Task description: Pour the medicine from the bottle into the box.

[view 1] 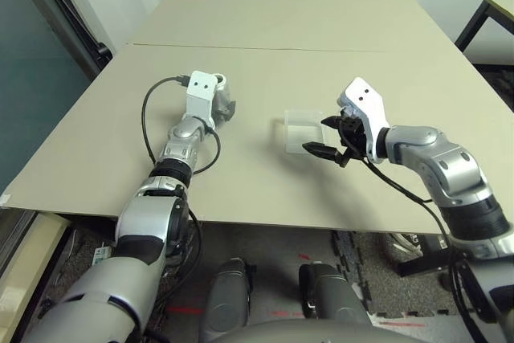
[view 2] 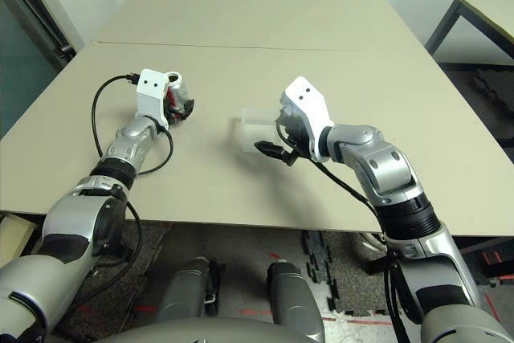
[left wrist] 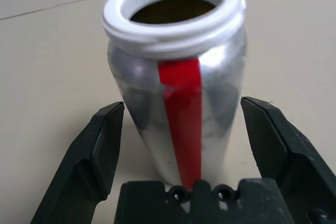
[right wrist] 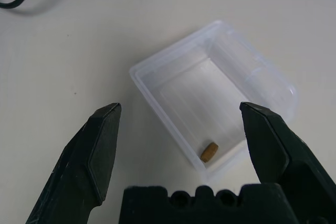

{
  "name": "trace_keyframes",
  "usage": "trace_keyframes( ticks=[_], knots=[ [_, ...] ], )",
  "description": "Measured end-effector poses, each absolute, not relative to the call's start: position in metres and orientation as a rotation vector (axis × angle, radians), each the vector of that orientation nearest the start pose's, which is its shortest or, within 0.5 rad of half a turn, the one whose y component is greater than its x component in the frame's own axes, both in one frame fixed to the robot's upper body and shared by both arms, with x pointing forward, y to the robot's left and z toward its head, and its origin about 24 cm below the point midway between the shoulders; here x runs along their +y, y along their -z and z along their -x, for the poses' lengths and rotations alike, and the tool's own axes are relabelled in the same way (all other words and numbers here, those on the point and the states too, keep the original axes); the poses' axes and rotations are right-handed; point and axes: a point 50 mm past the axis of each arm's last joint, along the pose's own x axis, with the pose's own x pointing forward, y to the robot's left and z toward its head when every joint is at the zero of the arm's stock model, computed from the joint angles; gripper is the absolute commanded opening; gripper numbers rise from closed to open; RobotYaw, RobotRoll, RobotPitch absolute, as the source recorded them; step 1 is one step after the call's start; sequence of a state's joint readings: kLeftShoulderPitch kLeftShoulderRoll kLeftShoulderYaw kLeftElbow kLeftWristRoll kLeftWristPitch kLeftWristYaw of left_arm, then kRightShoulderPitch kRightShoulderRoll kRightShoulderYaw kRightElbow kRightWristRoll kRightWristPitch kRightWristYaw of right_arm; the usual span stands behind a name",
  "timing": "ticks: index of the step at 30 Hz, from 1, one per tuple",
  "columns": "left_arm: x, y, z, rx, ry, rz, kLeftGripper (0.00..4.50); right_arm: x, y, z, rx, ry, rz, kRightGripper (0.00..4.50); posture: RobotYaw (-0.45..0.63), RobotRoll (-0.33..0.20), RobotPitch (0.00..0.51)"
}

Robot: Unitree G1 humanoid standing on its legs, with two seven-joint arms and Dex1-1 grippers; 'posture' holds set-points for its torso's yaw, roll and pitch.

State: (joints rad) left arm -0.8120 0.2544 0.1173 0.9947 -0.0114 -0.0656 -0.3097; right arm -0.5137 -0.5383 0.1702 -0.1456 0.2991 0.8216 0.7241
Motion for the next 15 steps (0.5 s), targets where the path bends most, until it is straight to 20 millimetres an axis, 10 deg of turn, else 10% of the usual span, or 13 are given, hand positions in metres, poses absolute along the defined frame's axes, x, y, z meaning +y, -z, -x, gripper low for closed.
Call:
trace_keyframes(
  ticks=[15],
  knots=[
    [0.192, -0.089, -0.299, 0.121, 0.207, -0.072, 4.45, -0.153, -0.141, -0.294, 0.366, -0.857, 0.243, 4.50, 0.11, 0.000, 0.107]
  ],
)
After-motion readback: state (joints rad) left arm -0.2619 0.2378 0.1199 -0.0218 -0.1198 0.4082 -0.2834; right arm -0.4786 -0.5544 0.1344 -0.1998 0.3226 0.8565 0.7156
